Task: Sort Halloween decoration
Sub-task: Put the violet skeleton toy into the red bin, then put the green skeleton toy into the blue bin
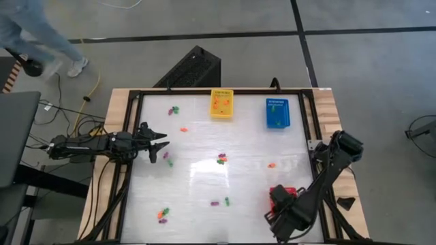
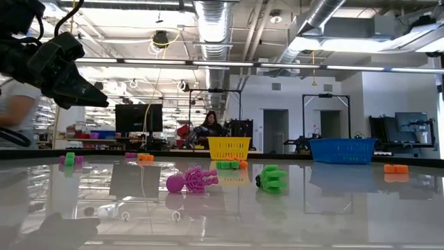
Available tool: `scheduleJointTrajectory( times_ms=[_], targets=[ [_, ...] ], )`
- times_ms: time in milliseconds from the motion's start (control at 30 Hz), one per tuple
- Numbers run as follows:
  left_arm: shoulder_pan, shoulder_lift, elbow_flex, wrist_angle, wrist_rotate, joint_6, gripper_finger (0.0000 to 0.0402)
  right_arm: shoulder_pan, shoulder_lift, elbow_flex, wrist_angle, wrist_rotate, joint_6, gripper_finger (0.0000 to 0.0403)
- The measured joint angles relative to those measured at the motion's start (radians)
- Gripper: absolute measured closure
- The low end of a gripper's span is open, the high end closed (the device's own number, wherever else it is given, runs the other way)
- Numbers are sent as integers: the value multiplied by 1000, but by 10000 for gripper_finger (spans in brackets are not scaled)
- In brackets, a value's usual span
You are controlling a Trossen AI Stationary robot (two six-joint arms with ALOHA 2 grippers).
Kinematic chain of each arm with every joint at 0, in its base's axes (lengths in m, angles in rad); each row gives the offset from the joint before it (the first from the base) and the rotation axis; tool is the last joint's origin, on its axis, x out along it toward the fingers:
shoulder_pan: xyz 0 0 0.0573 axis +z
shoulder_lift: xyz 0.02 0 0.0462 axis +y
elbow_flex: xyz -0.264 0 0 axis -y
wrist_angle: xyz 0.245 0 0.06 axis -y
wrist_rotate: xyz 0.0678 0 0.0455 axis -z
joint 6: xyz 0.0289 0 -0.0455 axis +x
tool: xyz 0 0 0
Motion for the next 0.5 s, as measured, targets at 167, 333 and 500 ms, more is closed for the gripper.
scheduleJointTrajectory(
  times_ms=[167,333,500],
  targets=[
    [0,0,0,0,0,0,233,-20,0,0,-1,2,-24,159],
    [0,0,0,0,0,0,233,-58,0,0,19,181,-85,154],
    [0,0,0,0,0,0,233,-131,2,0,119,506,-229,154]
  ],
)
